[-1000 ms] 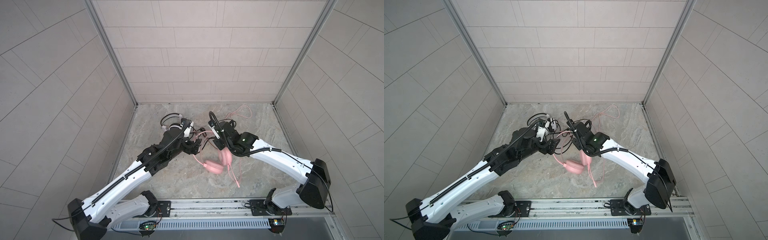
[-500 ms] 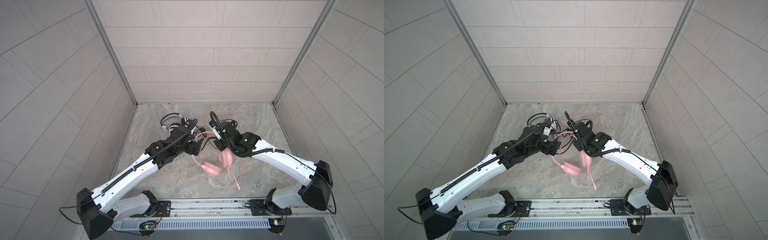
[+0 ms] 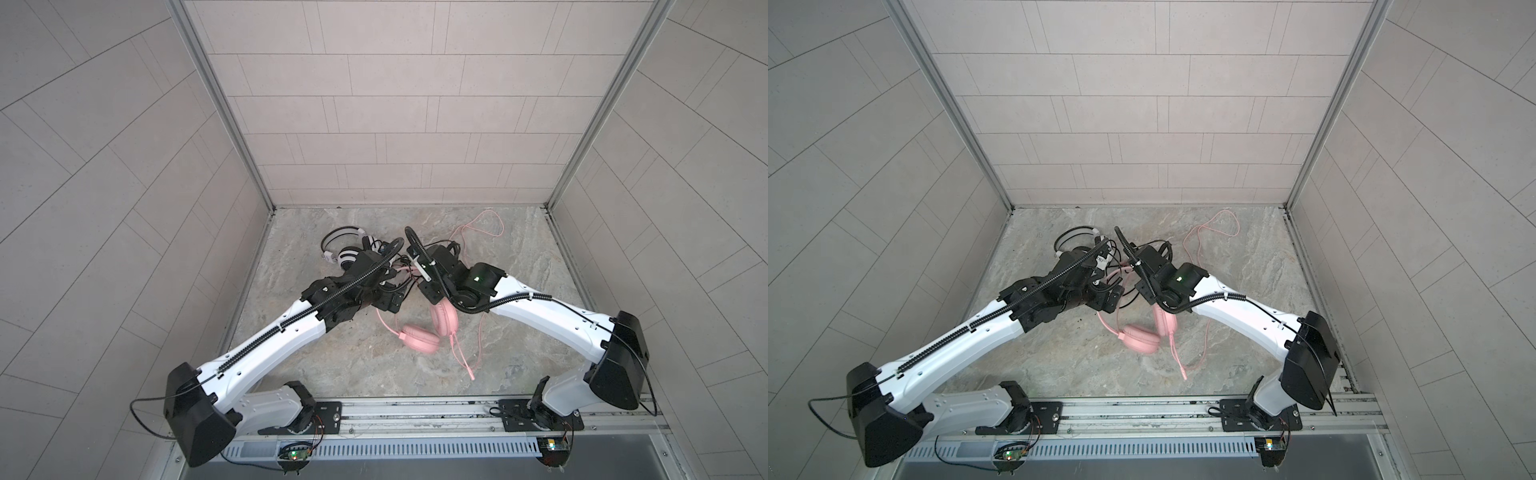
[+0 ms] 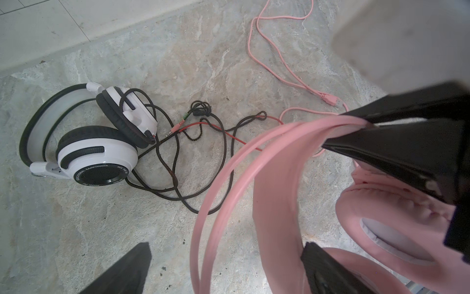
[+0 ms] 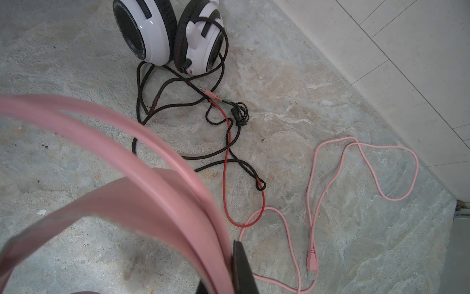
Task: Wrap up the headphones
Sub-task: 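Grasp the pink headband with the left gripper beside the right gripper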
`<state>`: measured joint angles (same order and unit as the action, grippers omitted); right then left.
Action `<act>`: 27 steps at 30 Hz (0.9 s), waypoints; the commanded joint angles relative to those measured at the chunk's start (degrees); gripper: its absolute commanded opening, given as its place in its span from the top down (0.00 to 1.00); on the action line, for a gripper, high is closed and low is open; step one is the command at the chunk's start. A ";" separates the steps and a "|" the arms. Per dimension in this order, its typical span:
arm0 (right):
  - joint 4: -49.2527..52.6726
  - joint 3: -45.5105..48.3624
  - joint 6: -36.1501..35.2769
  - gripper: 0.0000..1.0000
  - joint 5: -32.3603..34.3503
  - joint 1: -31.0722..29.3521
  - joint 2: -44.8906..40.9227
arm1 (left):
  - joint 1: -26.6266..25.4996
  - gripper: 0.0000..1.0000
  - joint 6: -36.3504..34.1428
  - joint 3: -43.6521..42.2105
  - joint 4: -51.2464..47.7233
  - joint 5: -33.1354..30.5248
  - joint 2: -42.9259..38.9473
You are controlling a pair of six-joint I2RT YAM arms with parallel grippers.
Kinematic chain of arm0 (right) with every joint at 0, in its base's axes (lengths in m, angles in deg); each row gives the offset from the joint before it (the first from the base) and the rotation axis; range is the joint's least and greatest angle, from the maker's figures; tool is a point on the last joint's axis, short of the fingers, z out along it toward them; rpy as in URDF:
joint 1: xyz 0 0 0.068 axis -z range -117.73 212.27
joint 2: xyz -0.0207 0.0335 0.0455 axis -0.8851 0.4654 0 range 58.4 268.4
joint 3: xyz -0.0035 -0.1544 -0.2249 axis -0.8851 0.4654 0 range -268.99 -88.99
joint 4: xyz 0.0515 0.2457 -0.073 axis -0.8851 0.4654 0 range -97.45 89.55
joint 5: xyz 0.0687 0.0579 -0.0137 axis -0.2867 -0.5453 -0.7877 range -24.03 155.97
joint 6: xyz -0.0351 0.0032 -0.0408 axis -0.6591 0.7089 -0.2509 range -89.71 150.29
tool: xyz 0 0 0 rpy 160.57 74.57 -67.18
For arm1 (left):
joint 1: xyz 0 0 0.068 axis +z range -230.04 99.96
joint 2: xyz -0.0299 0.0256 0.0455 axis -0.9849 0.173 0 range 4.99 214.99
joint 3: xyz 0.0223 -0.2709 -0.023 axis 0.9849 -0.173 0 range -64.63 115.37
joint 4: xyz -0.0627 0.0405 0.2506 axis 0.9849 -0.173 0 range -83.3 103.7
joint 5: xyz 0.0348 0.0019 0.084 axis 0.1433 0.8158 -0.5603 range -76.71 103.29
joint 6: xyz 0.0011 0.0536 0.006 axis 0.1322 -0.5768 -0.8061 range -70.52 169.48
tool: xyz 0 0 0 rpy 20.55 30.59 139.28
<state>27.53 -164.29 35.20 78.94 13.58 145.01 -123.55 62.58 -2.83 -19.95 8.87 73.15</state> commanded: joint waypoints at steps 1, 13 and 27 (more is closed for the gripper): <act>-1.20 -1.65 -0.18 0.98 0.77 -0.97 -0.08 | 0.00 0.00 0.98 1.54 1.32 0.68 -1.88; -2.50 -1.44 0.30 0.98 -2.12 -1.14 -0.71 | 0.09 0.00 0.04 1.78 -0.42 -3.95 2.04; -5.29 -0.21 -1.04 0.97 -7.18 -1.94 -1.21 | 0.09 0.34 -0.30 1.69 0.16 -8.54 6.61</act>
<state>24.04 -164.29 34.59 73.11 12.27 146.06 -123.55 62.38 -2.83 -19.55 2.86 79.64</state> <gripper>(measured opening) 0.069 0.704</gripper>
